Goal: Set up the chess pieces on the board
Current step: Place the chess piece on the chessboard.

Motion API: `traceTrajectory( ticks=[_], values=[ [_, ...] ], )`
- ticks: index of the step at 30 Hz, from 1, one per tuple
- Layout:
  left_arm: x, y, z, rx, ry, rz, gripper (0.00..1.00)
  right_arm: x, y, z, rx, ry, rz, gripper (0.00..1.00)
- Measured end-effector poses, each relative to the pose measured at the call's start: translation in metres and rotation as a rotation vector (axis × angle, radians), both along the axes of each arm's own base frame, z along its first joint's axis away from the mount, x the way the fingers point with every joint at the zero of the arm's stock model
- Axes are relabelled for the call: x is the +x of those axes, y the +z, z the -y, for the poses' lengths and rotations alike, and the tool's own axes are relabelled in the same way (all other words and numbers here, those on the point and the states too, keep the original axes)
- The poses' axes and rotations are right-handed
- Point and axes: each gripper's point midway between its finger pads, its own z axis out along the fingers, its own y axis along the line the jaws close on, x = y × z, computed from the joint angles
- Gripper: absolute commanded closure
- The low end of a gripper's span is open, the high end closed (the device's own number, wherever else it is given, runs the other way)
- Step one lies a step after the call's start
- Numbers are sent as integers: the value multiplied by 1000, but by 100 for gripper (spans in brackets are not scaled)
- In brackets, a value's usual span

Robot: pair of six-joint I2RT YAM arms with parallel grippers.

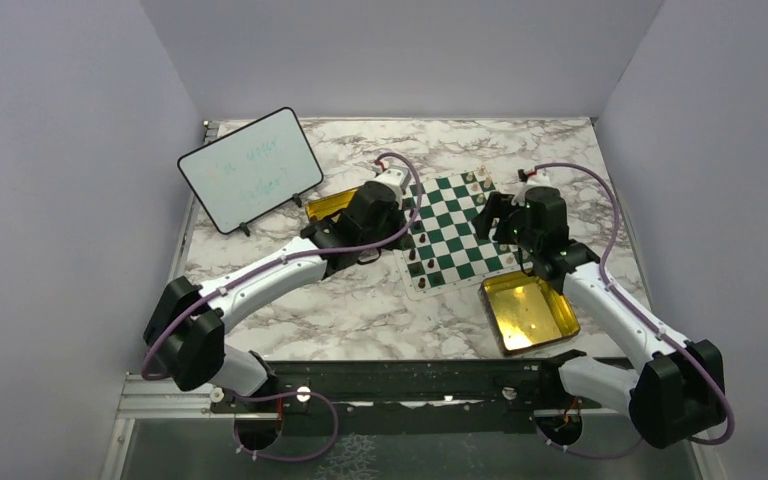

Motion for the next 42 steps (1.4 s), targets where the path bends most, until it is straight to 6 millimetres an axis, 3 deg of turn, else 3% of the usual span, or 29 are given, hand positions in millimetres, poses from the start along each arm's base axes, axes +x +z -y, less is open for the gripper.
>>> traceTrajectory(
  ticks=[8, 15, 26, 42],
  values=[
    [4, -27, 41, 100, -21, 47, 100, 4, -8, 38, 89, -138, -70, 26],
    [20, -58, 68, 167, -24, 45, 100, -6, -7, 39, 119, -141, -62, 26],
    [28, -100, 72, 253, 3, 18, 100, -14, -5, 43, 123, -156, -71, 25],
    [33, -121, 77, 282, 6, 11, 100, -18, 2, 50, 112, -187, -49, 25]
  ],
)
